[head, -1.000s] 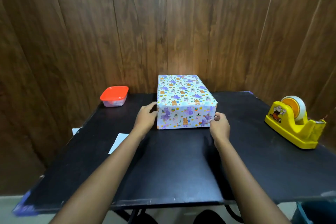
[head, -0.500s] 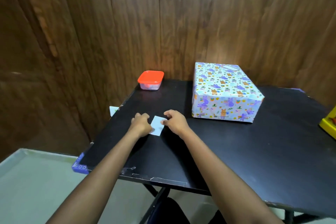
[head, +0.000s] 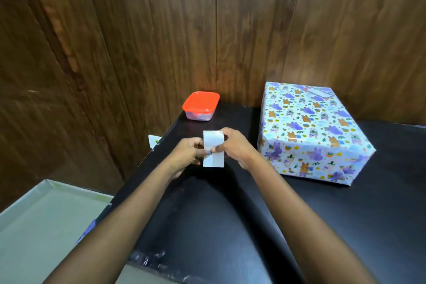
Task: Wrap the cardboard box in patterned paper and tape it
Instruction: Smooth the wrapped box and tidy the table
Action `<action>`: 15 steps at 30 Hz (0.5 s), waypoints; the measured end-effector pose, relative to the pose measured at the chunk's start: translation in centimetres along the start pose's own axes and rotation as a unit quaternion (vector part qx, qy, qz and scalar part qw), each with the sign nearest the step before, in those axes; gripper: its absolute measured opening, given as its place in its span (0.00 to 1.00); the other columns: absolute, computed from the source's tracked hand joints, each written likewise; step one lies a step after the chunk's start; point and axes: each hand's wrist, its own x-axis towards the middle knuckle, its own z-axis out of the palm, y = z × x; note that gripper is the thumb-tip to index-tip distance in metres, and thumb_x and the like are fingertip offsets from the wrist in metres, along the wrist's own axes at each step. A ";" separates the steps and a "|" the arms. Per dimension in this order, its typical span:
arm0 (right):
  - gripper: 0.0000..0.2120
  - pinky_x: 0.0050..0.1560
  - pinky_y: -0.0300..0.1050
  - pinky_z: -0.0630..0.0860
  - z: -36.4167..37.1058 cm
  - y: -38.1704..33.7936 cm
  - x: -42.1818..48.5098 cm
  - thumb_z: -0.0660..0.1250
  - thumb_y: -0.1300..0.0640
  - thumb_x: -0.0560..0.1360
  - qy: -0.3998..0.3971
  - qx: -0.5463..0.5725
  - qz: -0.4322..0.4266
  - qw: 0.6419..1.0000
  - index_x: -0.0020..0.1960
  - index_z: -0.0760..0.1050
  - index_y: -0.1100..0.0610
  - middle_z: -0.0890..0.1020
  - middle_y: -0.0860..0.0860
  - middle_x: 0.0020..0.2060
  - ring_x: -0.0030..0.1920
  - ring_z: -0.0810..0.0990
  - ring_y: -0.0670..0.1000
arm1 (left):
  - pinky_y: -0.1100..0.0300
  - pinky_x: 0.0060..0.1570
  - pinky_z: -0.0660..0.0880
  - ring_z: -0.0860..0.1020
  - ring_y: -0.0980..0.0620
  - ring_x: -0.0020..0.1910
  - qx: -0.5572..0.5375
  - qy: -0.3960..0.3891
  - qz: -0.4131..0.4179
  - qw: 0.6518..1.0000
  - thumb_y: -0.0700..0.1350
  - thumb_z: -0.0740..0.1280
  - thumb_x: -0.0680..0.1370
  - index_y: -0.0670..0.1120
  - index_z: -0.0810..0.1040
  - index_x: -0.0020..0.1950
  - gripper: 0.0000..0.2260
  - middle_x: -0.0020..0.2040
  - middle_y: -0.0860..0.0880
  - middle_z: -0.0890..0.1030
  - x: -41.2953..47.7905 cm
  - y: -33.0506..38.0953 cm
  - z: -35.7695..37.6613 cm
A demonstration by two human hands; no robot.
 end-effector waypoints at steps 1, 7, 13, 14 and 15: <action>0.12 0.40 0.41 0.76 -0.9 -0.3 0.8 0.70 0.69 0.69 0.021 0.017 0.016 1.000 0.50 0.74 0.59 0.80 0.56 0.47 0.47 0.79 0.53 | 0.64 0.33 0.68 0.76 0.52 0.39 -0.013 -0.002 -0.002 1.000 0.34 0.67 0.74 0.41 0.79 0.46 0.04 0.42 0.45 0.81 1.0 1.1 0.3; 0.07 0.32 0.40 0.76 -4.1 -2.9 1.2 0.65 0.69 0.74 0.121 0.123 0.059 0.983 0.41 0.76 0.59 0.81 0.59 0.45 0.45 0.81 0.56 | 0.63 0.32 0.69 0.77 0.51 0.38 -0.061 -0.020 -0.049 0.997 0.34 0.66 0.75 0.42 0.77 0.47 0.05 0.43 0.44 0.82 3.4 6.3 1.3; 0.09 0.29 0.35 0.74 -8.5 -6.8 -1.5 0.63 0.71 0.74 0.194 0.228 0.101 0.949 0.40 0.77 0.60 0.79 0.52 0.34 0.32 0.77 0.49 | 0.66 0.30 0.70 0.77 0.55 0.32 -0.140 -0.079 -0.087 0.983 0.32 0.60 0.77 0.44 0.77 0.45 0.10 0.37 0.48 0.81 4.3 12.6 3.9; 0.10 0.28 0.36 0.74 -9.2 -7.2 -1.9 0.63 0.71 0.74 0.206 0.240 0.106 0.943 0.38 0.77 0.61 0.79 0.53 0.33 0.31 0.76 0.50 | 0.66 0.29 0.70 0.78 0.56 0.30 -0.151 -0.086 -0.093 0.980 0.31 0.60 0.77 0.44 0.77 0.44 0.10 0.35 0.48 0.81 4.3 13.6 4.5; 0.10 0.28 0.36 0.73 -10.2 -7.8 -2.3 0.63 0.72 0.74 0.222 0.249 0.110 0.936 0.37 0.77 0.61 0.78 0.54 0.32 0.30 0.75 0.50 | 0.66 0.28 0.71 0.78 0.56 0.28 -0.165 -0.093 -0.102 0.977 0.30 0.60 0.76 0.43 0.77 0.43 0.10 0.33 0.48 0.81 4.4 14.8 5.1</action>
